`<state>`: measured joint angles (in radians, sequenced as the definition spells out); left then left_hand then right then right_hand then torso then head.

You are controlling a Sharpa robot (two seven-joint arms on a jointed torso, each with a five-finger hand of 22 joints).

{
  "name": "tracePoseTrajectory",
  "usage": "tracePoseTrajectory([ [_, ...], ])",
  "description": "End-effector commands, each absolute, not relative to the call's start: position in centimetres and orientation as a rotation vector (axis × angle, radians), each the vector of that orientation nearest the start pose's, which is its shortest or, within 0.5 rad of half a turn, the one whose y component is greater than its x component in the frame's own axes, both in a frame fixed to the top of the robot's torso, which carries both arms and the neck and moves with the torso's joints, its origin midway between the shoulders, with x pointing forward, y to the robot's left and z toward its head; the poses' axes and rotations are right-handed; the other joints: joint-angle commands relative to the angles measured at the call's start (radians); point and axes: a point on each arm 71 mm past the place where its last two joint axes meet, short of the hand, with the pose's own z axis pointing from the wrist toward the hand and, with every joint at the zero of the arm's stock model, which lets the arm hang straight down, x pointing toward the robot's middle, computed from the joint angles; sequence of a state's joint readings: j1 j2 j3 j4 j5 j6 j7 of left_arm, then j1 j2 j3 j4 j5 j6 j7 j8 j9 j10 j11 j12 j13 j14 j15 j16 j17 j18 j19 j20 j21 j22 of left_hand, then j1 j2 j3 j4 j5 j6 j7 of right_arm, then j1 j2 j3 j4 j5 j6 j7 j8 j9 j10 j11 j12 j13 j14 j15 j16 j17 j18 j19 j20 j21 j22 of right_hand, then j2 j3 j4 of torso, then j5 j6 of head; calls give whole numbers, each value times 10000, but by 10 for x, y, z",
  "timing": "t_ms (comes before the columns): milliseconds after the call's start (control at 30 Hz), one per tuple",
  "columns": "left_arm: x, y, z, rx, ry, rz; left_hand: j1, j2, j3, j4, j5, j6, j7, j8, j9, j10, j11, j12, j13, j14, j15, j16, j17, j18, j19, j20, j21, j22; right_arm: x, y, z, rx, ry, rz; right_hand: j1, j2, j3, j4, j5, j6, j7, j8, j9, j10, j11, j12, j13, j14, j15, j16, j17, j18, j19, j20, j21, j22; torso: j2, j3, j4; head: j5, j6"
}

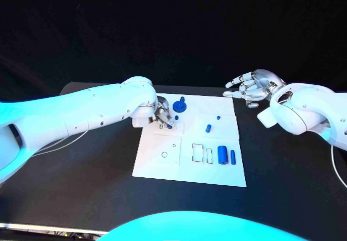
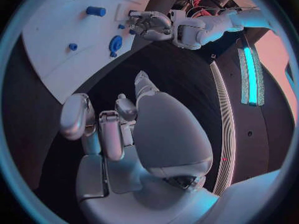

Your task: Assemble the parts on the task board

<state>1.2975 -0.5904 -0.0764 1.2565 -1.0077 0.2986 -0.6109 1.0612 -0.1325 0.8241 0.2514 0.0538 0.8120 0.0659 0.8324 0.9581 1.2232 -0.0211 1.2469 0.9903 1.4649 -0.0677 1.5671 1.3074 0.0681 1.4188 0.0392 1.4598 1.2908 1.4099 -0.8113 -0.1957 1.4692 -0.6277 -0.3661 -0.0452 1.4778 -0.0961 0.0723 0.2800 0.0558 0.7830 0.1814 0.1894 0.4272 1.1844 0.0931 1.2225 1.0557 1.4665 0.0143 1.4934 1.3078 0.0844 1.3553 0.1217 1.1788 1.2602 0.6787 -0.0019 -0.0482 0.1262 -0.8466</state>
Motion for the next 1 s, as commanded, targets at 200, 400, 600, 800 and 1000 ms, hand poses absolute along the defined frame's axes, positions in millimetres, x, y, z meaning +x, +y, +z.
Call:
tracePoseTrajectory([
  [200, 522, 166, -215, -1444, 24677, -3207, 199, 263, 943, -970, 5, 218, -225, -3, 22, 8, -16, -31, -40, 1059, -85, 37, 2634, -116, 35, -20, 47, 19, 515, -212, -150, 5276, 17547, 9498, -21, 109, 5, 0, -23, 15, 11, 51, -10, -59, 29, -24, 1, 606, 41, -41, 857, 105, -56, 4, -64, 3, -5, 3, -5, -9, -4],
  [400, 522, 166, -213, -1367, 24694, -3236, 216, 251, 943, -1018, -9, 201, -220, -7, 32, -5, -12, -41, -53, 1059, -84, 37, 2634, -123, 52, -22, 58, 51, 515, -212, -151, 5273, 17578, 9498, -21, 109, 5, 0, -23, 15, 11, 51, -10, -59, 29, -24, 1, 606, 41, -41, 857, 105, -56, 4, -64, 3, -9, 10, 3, -1, -1],
  [600, 523, 165, -212, -1212, 24734, -3145, 216, 251, 943, -1018, -9, 201, -220, -7, 32, -5, -12, -41, -53, 1059, -84, 37, 2634, -123, 52, -22, 58, 51, 515, -212, -151, 5266, 17601, 9503, -21, 109, 5, 0, -23, 15, 11, 51, -10, -59, 29, -24, 1, 606, 41, -41, 857, 105, -56, 4, -64, 3, -3, 16, 4, -1, -4],
  [800, 525, 164, -213, -1075, 24830, -3012, 224, 240, 937, -1039, -12, 196, -217, -6, 37, 7, -10, -28, -30, 1059, -83, 37, 2634, -124, 52, -22, 57, 51, 515, -212, -152, 5261, 17614, 9508, -18, 116, -6, -2, -24, 7, 10, 72, -15, -67, 27, -32, -11, 604, 39, -50, 844, 108, -62, 1, -86, -6, -10, 17, 15, -2, -7],
  [1000, 528, 163, -214, -1008, 24879, -2864, 222, 247, 934, -1041, -13, 198, -214, -5, 41, 8, -7, -28, -30, 1059, -82, 37, 2634, -125, 54, -22, 59, 56, 515, -211, -152, 5255, 17625, 9517, -18, 116, -6, -2, -24, 7, 10, 72, -15, -67, 27, -32, -11, 604, 39, -50, 844, 108, -62, 1, -86, -6, -6, 12, -1, 3, 7],
])
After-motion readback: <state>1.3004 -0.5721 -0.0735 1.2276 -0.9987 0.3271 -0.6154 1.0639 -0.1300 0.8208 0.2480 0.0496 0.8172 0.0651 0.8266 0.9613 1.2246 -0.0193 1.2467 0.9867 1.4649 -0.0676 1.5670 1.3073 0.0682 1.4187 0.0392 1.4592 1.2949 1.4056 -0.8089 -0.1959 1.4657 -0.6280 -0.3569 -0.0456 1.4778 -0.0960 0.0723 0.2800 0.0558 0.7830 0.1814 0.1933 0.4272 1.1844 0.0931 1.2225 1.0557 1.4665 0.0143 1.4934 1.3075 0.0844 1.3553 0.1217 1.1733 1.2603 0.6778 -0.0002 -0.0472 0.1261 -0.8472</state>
